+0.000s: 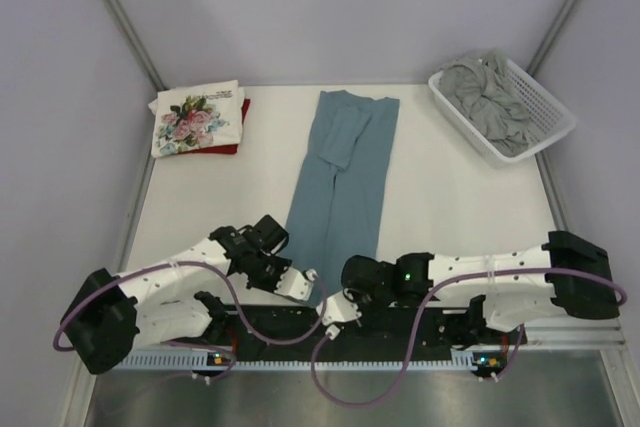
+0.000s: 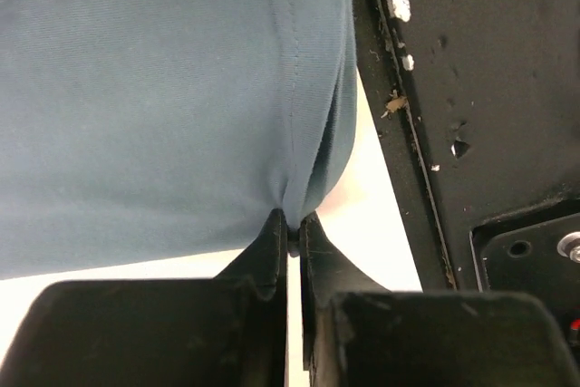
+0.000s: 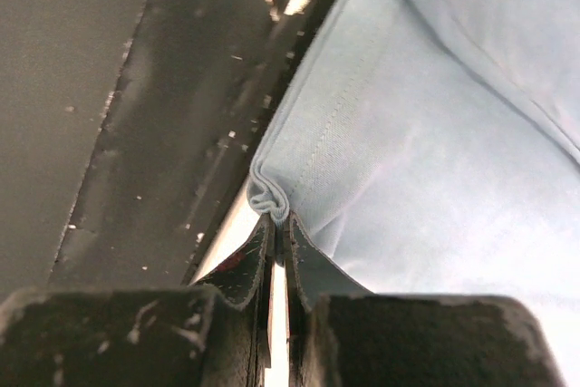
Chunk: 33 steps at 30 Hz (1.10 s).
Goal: Fold and stack the t-shirts
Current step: Grab the bottom of the folded rectangular tshirt with both arms, then fold the folded rectangular tshirt in 1/3 of the way
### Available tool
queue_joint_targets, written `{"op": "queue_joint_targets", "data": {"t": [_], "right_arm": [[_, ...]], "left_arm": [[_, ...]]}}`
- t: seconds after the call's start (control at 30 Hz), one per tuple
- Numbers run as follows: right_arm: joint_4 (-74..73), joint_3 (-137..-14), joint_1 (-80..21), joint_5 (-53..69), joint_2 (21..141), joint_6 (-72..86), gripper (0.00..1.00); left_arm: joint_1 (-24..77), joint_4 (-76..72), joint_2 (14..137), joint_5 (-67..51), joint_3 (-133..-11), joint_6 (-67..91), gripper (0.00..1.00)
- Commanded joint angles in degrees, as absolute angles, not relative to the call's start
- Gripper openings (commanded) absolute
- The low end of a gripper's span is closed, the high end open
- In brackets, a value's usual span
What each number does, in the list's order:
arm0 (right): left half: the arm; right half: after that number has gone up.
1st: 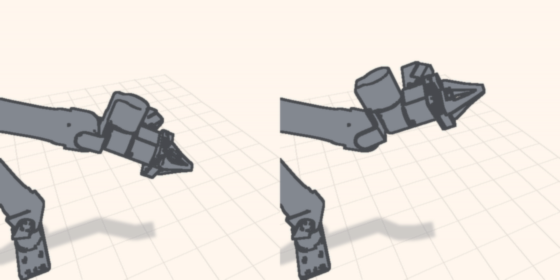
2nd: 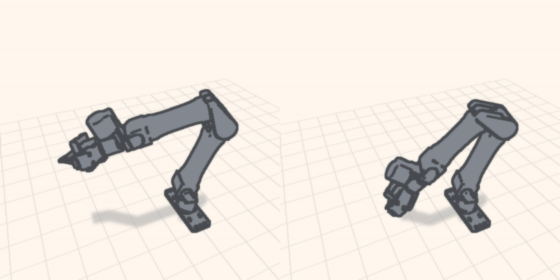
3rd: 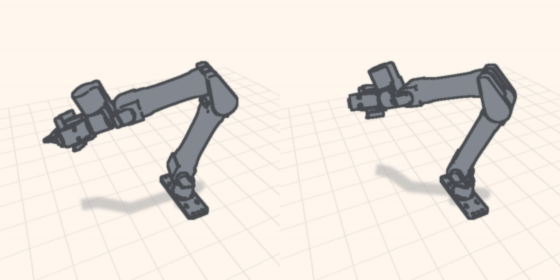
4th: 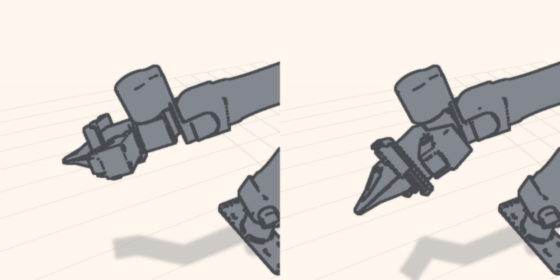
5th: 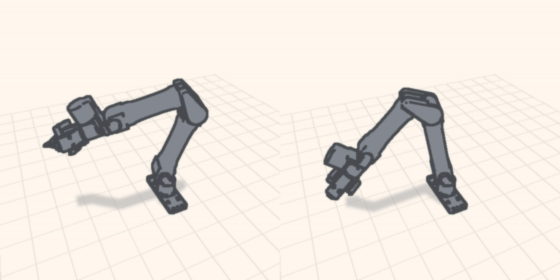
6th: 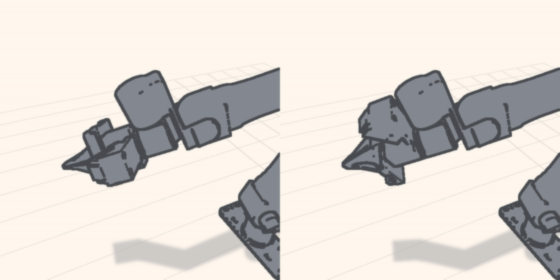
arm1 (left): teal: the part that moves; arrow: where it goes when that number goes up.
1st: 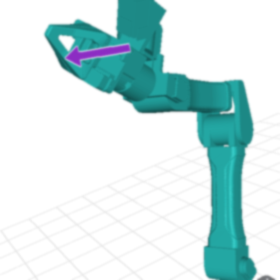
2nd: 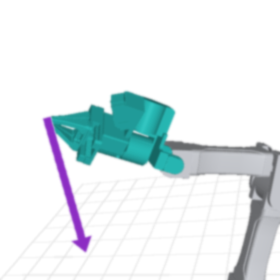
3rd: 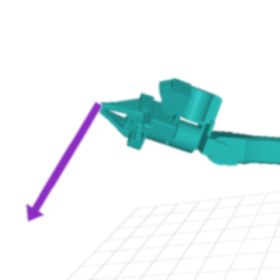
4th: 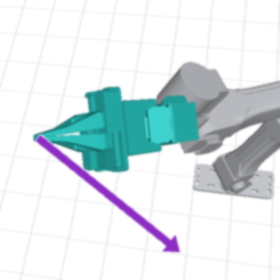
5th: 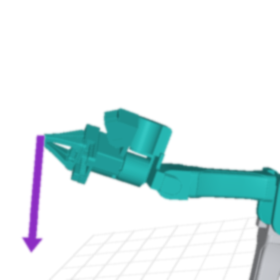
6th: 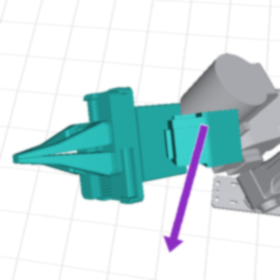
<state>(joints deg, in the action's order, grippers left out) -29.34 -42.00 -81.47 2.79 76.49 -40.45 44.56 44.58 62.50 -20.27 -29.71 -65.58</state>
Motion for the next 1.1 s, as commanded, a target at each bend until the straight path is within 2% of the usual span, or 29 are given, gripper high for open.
{"op": "queue_joint_targets", "data": {"t": [0.0,0.13,0.27,0.43,0.6,0.7,1.07], "right_arm": [[-26.11,-44.12,-76.57,4.92,70.59,-35.26,0.0],[-21.02,-45.26,-69.45,5.45,68.82,-31.82,0.0],[-16.36,-46.23,-61.1,5.89,68.82,-30.06,0.0],[-7.83,-46.58,-50.47,5.18,70.39,-29.97,0.0],[-0.45,-47.46,-43.34,5.36,74.87,-30.85,0.0],[5.35,-47.46,-40.44,7.29,78.12,-31.99,0.0],[9.49,-53.08,-32.79,5.27,89.99,-34.36,0.0]], "left_arm": [[44.83,48.17,60.48,-19.87,-35.67,-58.12,0.0],[43.95,40.8,57.4,-14.6,-39.98,-52.48,0.0],[40.7,33.41,59.93,-11.34,-43.76,-49.31,0.0],[34.29,25.5,71.69,-5.81,-52.1,-45.01,0.0],[30.41,25.22,83.83,-5.01,-63.26,-42.28,0.0],[29.53,24.26,89.1,-4.31,-67.4,-42.45,0.0],[27.25,22.06,104.4,-1.85,-79.18,-42.1,0.0]]}}
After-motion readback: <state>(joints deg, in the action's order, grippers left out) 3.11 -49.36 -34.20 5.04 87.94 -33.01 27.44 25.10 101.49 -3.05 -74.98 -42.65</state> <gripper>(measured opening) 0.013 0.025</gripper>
